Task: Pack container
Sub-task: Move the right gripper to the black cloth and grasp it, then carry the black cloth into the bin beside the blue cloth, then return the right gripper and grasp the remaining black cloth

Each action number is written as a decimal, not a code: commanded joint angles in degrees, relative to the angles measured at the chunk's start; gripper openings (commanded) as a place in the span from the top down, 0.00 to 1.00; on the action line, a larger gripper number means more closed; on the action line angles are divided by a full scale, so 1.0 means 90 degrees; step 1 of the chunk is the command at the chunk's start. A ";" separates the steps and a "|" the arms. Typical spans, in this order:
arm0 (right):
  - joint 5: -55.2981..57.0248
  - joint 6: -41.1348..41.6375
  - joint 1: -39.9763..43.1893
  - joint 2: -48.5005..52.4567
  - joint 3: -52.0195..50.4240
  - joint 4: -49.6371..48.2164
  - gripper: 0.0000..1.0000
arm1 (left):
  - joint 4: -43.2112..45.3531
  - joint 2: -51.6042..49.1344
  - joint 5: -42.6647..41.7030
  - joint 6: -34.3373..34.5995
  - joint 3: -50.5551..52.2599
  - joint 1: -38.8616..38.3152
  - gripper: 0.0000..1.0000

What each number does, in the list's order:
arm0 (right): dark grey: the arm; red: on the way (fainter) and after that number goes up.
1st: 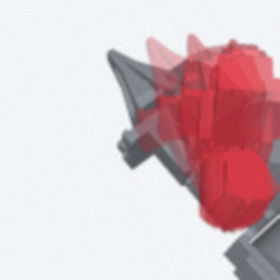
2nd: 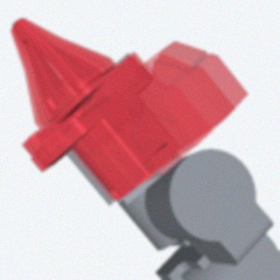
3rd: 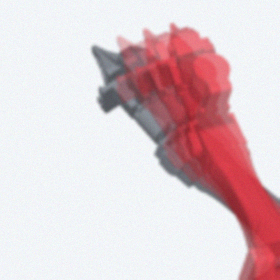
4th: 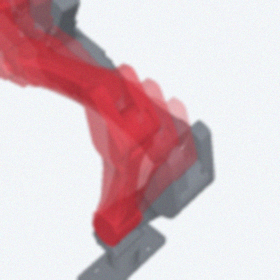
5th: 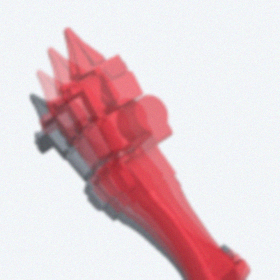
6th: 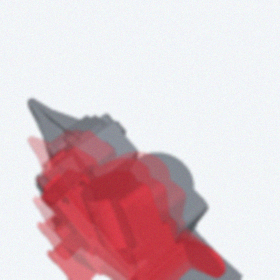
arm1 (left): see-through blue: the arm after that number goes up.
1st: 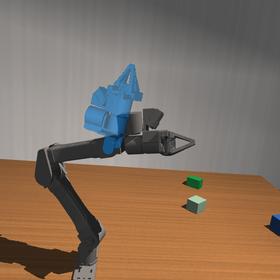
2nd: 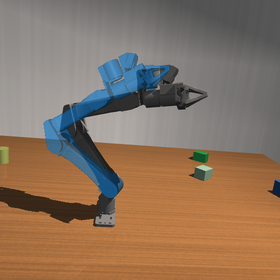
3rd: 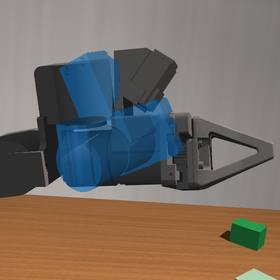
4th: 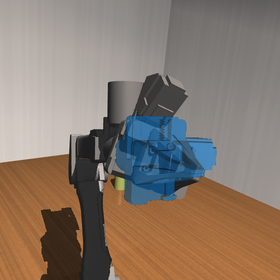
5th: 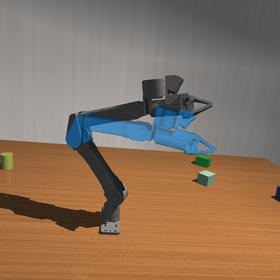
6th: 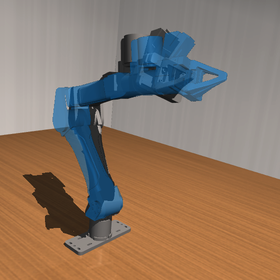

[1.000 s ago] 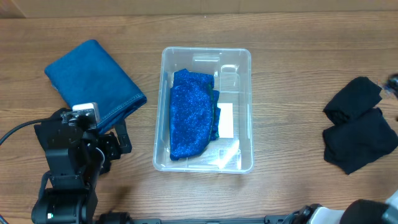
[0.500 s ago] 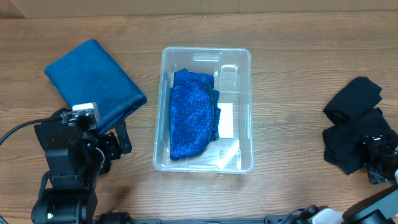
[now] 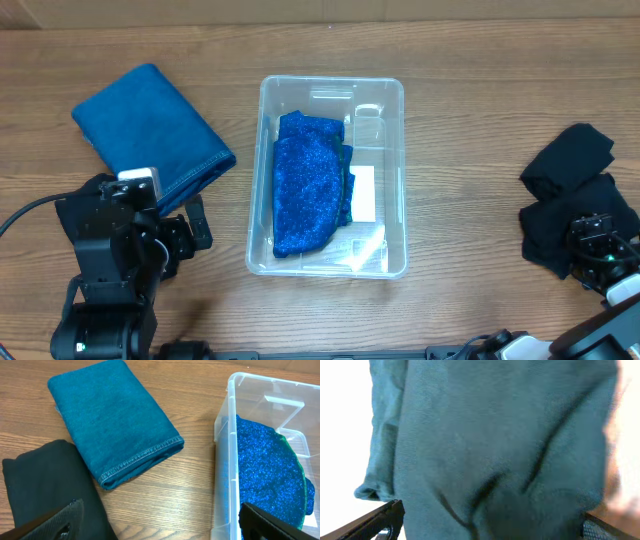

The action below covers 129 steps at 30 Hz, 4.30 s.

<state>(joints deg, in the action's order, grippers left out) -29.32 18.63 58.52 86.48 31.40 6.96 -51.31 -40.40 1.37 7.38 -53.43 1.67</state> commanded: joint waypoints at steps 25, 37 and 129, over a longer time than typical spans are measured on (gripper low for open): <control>-0.4376 0.0775 -0.1348 -0.1800 0.1984 0.1464 0.96 | 0.0061 0.0032 0.0066 0.0039 -0.0165 -0.0022 0.00; -0.2817 0.0886 -0.6598 -0.2004 0.4243 0.1464 0.96 | 0.0058 0.0032 0.0063 0.0041 -0.0165 -0.0022 0.00; 0.2475 0.0826 -0.4558 0.1219 0.8971 0.7730 0.18 | -0.0175 0.0032 0.0063 0.0041 -0.0151 -0.0022 0.00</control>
<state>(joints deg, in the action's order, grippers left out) 3.46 21.98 9.69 93.30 116.71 75.13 -52.82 -40.40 1.37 7.38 -53.45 1.67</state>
